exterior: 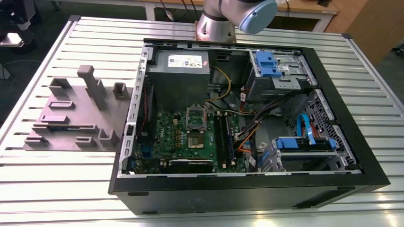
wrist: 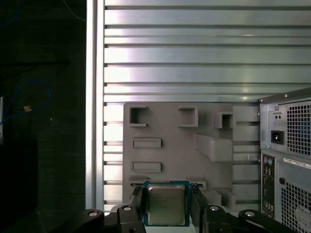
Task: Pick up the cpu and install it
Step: 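Pick up the cpu and move it towards the insertion slot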
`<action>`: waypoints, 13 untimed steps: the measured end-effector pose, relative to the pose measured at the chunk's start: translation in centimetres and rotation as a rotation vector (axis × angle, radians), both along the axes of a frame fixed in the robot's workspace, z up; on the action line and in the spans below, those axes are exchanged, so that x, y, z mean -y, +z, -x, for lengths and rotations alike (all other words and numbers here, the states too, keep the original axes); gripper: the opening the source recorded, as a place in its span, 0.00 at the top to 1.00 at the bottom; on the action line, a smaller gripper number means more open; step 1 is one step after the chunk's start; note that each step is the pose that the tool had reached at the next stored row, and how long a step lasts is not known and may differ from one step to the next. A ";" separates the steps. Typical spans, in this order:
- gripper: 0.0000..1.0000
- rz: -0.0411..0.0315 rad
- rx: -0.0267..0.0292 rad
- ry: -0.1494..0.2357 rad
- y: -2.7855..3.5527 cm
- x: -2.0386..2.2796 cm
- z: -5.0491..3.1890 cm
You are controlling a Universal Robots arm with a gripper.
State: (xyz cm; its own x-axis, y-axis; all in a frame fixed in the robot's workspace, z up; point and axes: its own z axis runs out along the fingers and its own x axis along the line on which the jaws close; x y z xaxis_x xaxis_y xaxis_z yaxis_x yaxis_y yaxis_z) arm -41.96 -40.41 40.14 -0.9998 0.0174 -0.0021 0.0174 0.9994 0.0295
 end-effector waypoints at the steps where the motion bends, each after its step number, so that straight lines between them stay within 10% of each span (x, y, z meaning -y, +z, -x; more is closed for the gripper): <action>1: 0.53 0.0000 0.0001 0.000 0.00 0.00 -0.07; 13: 0.53 0.0000 0.0000 0.000 0.00 0.00 -0.60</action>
